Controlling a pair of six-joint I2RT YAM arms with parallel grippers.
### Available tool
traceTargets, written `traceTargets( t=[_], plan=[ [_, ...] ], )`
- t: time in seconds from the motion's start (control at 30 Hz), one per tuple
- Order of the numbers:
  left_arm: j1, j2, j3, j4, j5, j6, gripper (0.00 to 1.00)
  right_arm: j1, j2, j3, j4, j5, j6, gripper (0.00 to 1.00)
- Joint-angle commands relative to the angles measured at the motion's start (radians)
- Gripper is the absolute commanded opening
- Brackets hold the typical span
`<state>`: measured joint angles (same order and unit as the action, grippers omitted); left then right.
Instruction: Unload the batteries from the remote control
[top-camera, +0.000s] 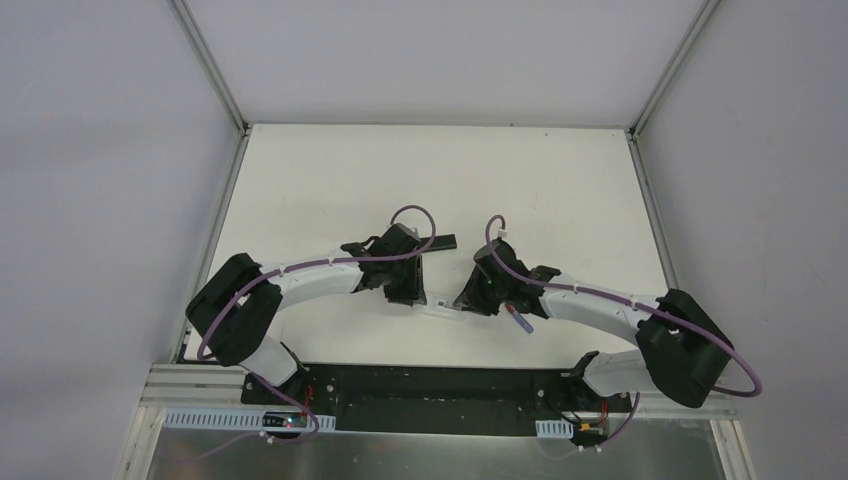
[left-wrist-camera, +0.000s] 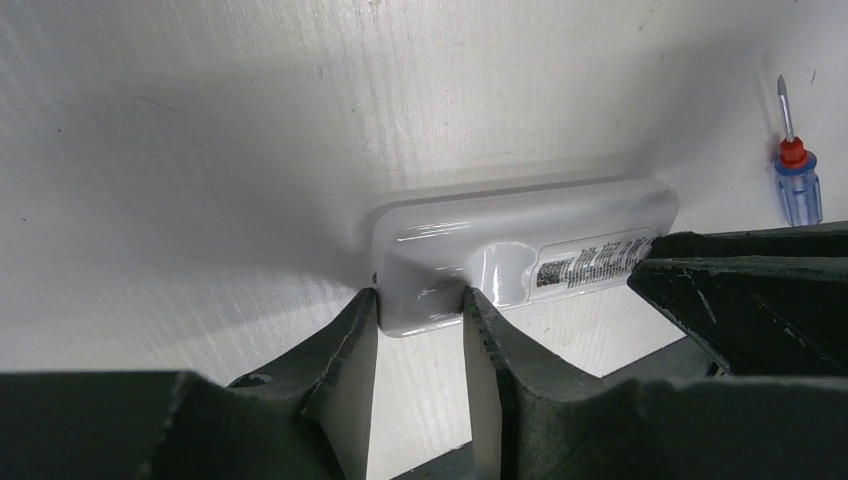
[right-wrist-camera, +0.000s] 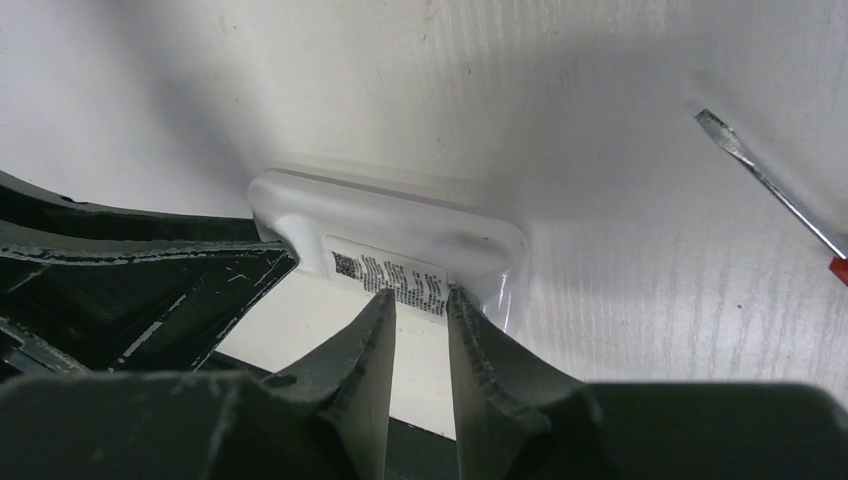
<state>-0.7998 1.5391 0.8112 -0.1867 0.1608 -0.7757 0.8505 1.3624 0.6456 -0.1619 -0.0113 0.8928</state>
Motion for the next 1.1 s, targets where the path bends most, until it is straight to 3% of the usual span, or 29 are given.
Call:
traceTargets(
  t=[0.0,0.43,1.07],
  plan=[
    [-0.035,0.052,0.012,0.017,0.028,0.020,0.30,0.029,0.104,-0.060,0.387,-0.106,0.029,0.27],
    [-0.052,0.073,0.017,0.007,0.003,0.013,0.27,-0.008,0.031,-0.071,0.550,-0.186,0.091,0.27],
    [-0.055,0.067,0.015,-0.031,-0.045,0.009,0.27,-0.051,-0.008,-0.083,0.631,-0.208,0.125,0.28]
  ],
)
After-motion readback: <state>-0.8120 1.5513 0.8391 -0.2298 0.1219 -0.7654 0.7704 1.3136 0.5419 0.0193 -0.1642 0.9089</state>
